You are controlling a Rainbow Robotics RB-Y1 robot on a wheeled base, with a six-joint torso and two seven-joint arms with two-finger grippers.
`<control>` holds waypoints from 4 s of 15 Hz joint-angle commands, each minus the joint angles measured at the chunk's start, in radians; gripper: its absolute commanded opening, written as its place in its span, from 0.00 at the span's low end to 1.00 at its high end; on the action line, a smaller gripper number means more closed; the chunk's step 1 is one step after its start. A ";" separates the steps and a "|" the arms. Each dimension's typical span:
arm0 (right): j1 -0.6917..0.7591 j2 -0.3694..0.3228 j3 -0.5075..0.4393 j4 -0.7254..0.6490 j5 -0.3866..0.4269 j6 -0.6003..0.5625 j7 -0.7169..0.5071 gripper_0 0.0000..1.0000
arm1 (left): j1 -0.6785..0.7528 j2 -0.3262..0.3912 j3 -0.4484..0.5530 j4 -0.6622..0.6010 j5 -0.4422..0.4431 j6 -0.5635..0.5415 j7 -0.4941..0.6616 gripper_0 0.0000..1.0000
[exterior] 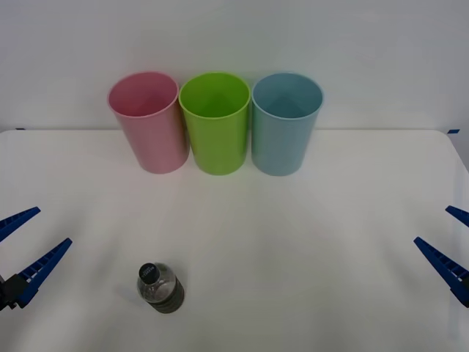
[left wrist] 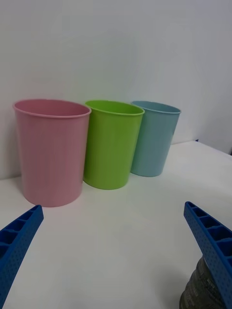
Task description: Grasp the object on the table and drop it into the matching bin: aluminum can to the light blue bin, PET bottle to the pink bin.
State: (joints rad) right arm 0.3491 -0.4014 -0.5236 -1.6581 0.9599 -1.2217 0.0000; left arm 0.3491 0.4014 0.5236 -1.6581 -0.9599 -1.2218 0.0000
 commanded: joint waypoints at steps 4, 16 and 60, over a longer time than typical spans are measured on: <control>0.000 0.000 0.000 0.000 0.000 0.000 0.000 1.00 | 0.010 -0.029 -0.031 0.023 0.006 -0.001 0.000 1.00; 0.000 0.000 0.000 0.000 0.000 0.000 0.000 1.00 | 0.001 0.201 -0.093 0.162 0.033 -0.120 -0.064 1.00; 0.000 0.000 0.000 0.000 0.000 0.000 0.000 1.00 | -0.341 -0.024 -0.347 0.366 -0.411 -0.239 -0.319 1.00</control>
State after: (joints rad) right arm 0.3490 -0.4014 -0.5236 -1.6580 0.9599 -1.2217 0.0000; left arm 0.0089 0.3782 0.1763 -1.2916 -1.3679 -1.4626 -0.3192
